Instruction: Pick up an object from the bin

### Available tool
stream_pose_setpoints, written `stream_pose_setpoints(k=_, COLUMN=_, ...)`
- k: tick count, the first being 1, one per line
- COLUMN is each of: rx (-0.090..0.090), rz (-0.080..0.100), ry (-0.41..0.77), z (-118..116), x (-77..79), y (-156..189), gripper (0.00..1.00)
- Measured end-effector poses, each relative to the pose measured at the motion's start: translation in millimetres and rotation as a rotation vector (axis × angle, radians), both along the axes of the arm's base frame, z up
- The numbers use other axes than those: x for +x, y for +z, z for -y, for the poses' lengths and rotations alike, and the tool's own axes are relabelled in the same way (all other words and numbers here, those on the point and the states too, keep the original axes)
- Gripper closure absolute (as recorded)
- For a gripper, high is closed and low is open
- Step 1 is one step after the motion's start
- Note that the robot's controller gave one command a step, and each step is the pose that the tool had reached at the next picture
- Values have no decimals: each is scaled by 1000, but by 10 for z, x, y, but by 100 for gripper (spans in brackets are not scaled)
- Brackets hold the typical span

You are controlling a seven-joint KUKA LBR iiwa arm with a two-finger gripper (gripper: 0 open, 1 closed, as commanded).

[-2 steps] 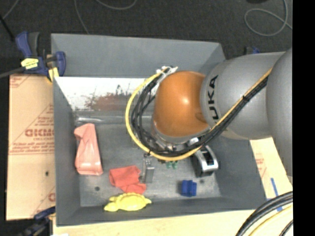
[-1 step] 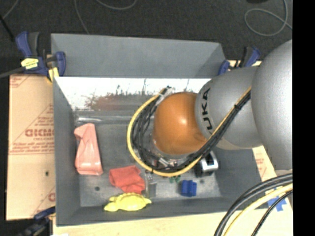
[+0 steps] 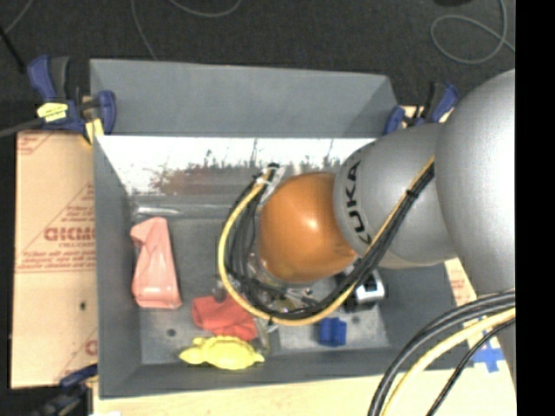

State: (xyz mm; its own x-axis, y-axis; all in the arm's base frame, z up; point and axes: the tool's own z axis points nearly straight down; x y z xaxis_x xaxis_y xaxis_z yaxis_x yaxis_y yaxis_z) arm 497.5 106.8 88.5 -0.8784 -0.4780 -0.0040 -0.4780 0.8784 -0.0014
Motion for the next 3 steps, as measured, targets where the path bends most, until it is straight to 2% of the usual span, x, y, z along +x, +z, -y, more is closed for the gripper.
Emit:
stream_pose_setpoints(k=1, rx=3, rz=7, ry=-113, z=-307, x=-89, y=-158, gripper=100)
stream_pose_setpoints(k=2, rx=3, rz=7, ry=-114, z=-306, x=-89, y=-158, gripper=100)
stream_pose_setpoints(k=3, rx=-1, rz=-3, ry=-117, z=-308, x=-129, y=291, gripper=100)
